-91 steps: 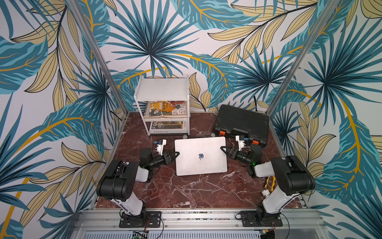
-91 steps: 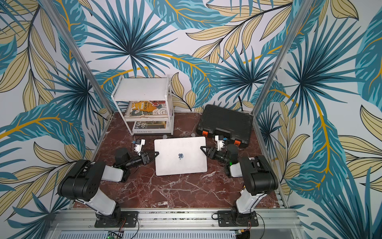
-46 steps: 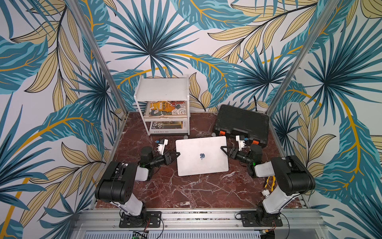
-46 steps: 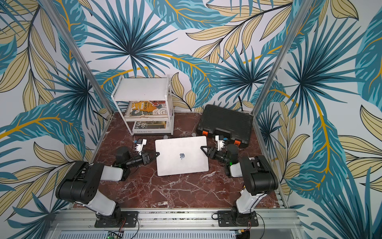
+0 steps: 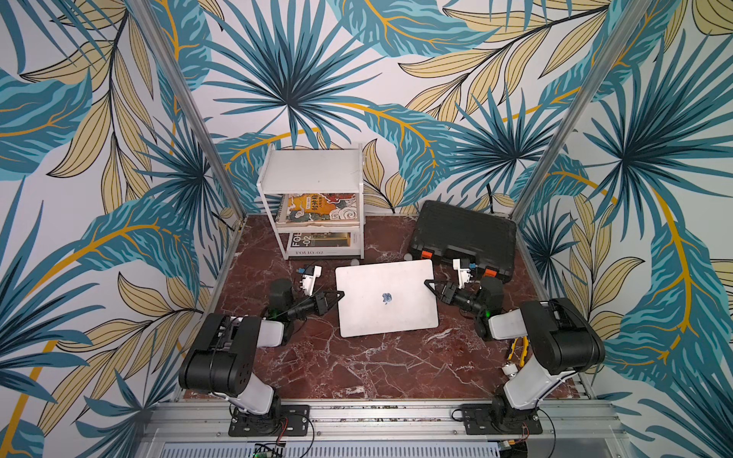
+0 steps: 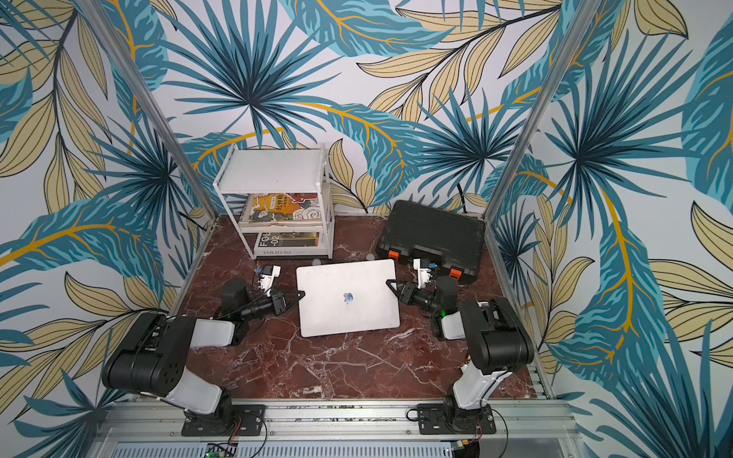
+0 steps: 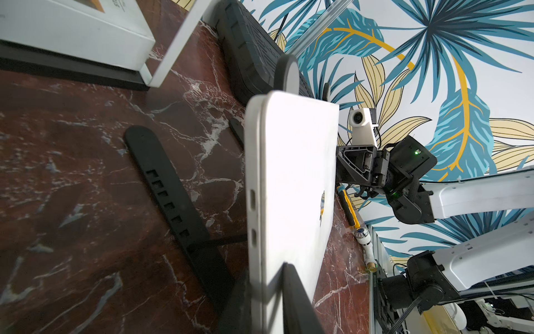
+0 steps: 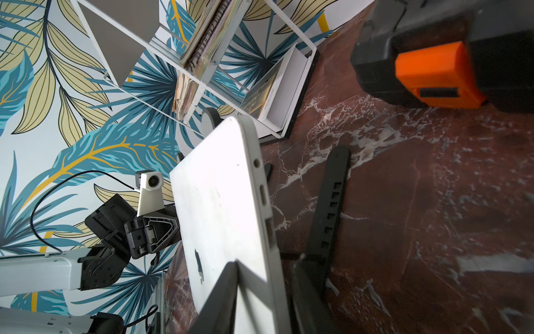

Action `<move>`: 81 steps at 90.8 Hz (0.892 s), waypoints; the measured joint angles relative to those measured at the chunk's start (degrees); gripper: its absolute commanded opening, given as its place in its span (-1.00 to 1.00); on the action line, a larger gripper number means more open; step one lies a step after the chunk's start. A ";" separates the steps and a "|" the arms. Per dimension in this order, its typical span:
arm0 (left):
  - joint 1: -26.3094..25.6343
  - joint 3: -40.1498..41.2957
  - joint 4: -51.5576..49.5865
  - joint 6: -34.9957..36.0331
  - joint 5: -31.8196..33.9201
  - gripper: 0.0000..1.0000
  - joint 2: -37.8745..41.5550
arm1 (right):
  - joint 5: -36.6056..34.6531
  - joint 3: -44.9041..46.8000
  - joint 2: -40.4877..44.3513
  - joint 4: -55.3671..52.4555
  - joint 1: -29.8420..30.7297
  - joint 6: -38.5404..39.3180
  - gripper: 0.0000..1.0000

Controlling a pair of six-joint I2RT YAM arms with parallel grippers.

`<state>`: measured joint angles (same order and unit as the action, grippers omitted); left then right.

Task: Close the laptop lid and set it aside
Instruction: Pick up the laptop from the computer stand.

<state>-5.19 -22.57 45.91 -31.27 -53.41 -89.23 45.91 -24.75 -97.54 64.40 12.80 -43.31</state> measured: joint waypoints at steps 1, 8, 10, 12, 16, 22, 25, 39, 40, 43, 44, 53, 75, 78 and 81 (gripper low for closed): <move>0.00 0.00 0.00 0.00 0.04 -0.80 0.00 | 0.00 0.00 0.00 0.04 0.00 0.00 -0.53; 0.04 -0.09 -0.22 0.00 0.07 -0.80 0.00 | 0.02 0.00 0.00 0.26 0.00 0.00 -0.62; 0.04 -0.15 -0.28 0.00 0.07 -0.80 0.00 | 0.04 0.00 0.00 0.31 0.00 0.00 -0.64; 0.04 -0.22 -0.39 0.00 0.07 -0.80 0.00 | 0.04 0.00 0.00 0.39 0.00 -0.02 -0.66; 0.04 -0.22 -0.44 0.00 0.07 -0.80 0.00 | 0.04 0.00 0.00 0.50 0.00 0.00 -0.67; 0.11 -0.24 -0.50 0.00 0.07 -0.80 0.00 | 0.11 0.00 0.02 0.70 0.00 -0.02 -0.70; 0.15 -0.24 -0.52 0.00 0.07 -0.80 0.00 | 0.17 0.02 0.02 0.83 0.00 -0.02 -0.72; 0.15 -0.24 -0.76 -0.02 0.15 -0.80 0.15 | 0.22 0.17 0.09 1.09 0.00 0.00 -0.87; 0.15 -0.24 -0.79 -0.02 0.17 -0.80 0.17 | 0.22 0.20 0.13 1.11 0.00 0.00 -0.88; 0.15 -0.24 -0.83 -0.04 0.22 -0.80 0.22 | 0.22 0.24 0.24 1.14 0.00 -0.02 -0.92; 0.15 -0.24 -0.83 -0.04 0.22 -0.80 0.22 | 0.22 0.24 0.26 1.14 0.00 -0.02 -0.93; 0.15 -0.24 -1.03 -0.11 0.24 -0.79 0.37 | 0.22 0.46 0.70 1.09 0.00 -0.02 -0.98; 0.15 -0.46 -3.98 -0.52 0.28 -0.79 2.43 | 0.24 0.79 2.73 -0.17 0.00 -0.46 -1.00; 0.15 -0.63 -4.83 -0.55 0.28 -0.79 2.80 | 0.24 0.81 3.17 -0.48 0.00 -0.48 -1.00; 0.15 -0.87 -5.62 -0.59 0.31 -0.79 3.17 | 0.24 0.87 3.61 -0.81 0.00 -0.57 -1.00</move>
<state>-5.04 -23.44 40.29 -31.86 -53.10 -86.06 46.15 -23.88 -93.93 63.59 12.80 -43.88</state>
